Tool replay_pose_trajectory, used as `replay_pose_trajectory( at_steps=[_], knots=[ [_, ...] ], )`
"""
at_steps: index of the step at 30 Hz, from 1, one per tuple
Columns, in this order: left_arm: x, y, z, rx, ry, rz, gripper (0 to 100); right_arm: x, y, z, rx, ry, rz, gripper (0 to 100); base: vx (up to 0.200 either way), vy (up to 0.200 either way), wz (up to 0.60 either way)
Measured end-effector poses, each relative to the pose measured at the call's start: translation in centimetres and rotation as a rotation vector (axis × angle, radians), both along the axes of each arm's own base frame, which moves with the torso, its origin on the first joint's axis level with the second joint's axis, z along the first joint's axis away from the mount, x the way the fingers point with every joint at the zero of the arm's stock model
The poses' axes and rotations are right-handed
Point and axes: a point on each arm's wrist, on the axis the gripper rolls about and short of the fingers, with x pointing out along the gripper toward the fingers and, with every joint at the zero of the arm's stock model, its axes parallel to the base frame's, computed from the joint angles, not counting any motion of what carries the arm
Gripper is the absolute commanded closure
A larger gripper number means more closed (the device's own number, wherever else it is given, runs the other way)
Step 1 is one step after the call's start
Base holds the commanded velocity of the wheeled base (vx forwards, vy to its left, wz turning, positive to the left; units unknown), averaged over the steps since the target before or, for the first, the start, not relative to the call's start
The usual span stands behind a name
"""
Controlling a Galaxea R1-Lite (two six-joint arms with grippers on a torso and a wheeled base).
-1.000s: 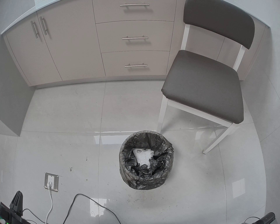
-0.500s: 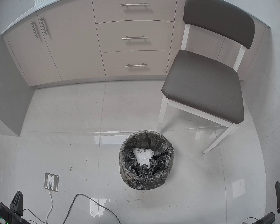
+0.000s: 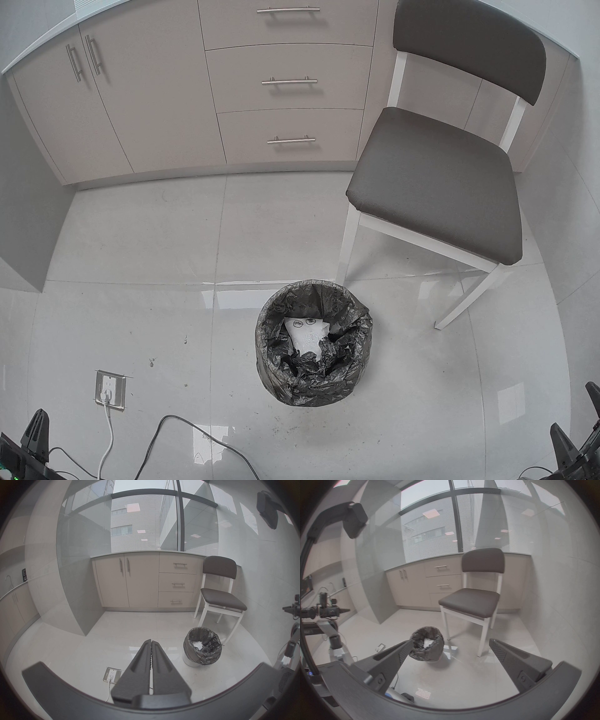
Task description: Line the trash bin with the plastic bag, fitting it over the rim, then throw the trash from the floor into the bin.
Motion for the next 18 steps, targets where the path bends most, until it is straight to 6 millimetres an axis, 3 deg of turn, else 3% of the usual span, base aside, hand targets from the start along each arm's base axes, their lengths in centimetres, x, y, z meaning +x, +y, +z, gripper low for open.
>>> replay_pose_trajectory(
  at_steps=[13, 18],
  knots=[
    [0.0, 0.0, 0.0, 0.0, 0.001, 0.0, 100, 0.6, -0.5, -1.9, 0.028, 0.014, -0.261, 0, 0.0, 0.0, 0.0],
    [0.0, 0.0, 0.0, 0.0, 0.001, -0.001, 100, 0.6, -0.5, -2.0, 0.042, 0.03, -0.265, 0, 0.0, 0.0, 0.0]
  ],
)
